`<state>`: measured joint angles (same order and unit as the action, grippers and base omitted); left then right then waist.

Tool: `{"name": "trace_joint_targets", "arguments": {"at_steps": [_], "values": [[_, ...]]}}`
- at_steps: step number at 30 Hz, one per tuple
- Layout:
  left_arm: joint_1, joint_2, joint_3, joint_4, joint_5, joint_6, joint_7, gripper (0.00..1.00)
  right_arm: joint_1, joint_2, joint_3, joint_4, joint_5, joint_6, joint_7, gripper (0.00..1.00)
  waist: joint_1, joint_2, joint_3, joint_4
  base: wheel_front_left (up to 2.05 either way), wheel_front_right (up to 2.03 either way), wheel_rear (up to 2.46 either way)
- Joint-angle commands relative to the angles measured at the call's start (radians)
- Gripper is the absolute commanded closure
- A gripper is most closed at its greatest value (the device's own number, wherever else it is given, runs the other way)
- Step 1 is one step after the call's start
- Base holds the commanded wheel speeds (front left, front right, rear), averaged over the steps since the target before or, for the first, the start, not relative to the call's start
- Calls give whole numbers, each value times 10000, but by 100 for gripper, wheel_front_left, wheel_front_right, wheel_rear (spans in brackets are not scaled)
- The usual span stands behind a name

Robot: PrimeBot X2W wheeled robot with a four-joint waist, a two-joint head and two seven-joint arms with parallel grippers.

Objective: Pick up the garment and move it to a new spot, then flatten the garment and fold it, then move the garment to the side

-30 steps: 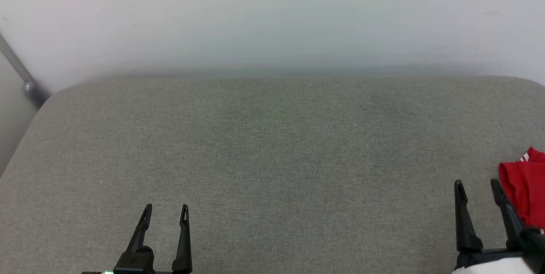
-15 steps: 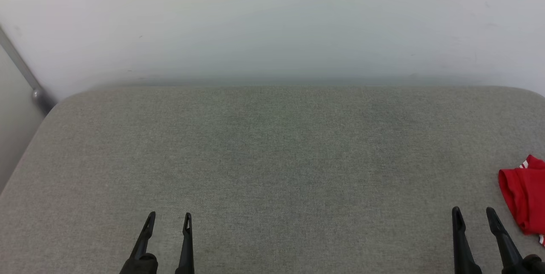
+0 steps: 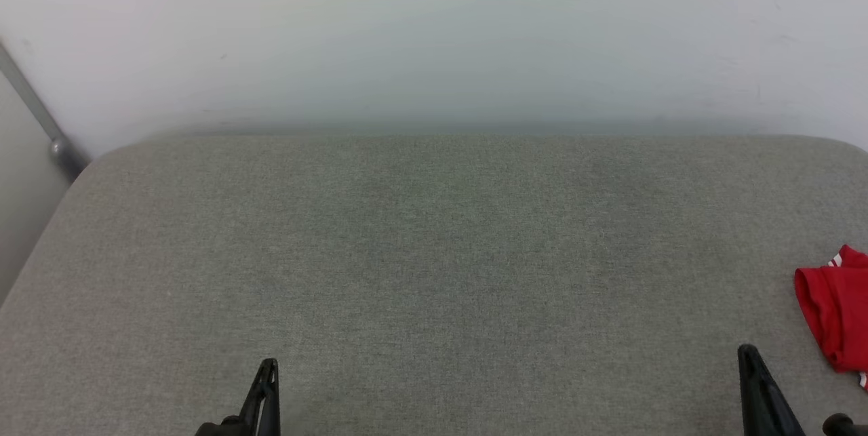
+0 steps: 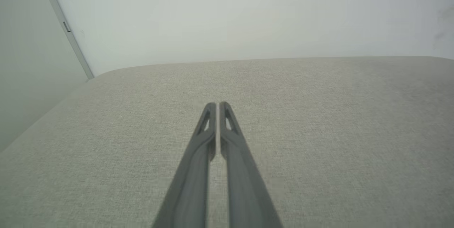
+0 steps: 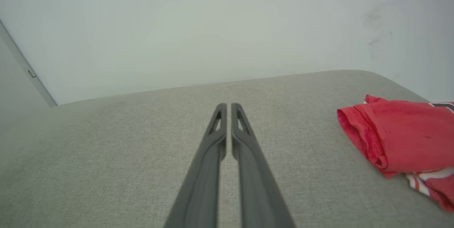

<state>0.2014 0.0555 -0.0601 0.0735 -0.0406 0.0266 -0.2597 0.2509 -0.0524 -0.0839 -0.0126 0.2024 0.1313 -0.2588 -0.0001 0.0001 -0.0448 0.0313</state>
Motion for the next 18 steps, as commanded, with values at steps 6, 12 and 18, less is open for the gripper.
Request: {"name": "trace_joint_targets", "arguments": {"at_steps": [6, 12, 18], "values": [[-248, 35, 92, 67, -1406, -126, 258, 100, -284, -67, 71, 138, 1302, 0, 236, 100, 1, -1, 24, -15, 0, 0, 0], [-470, 66, 169, 202, -2467, -231, 474, 100, -537, -120, 117, 318, 2279, -1, 428, 100, 1, -1, 43, -28, 0, 0, 0], [-711, 96, 256, 353, -3652, -351, 718, 100, -812, -170, 160, 513, 3366, -1, 650, 100, 1, -1, 66, -43, 0, 0, 0]]}}
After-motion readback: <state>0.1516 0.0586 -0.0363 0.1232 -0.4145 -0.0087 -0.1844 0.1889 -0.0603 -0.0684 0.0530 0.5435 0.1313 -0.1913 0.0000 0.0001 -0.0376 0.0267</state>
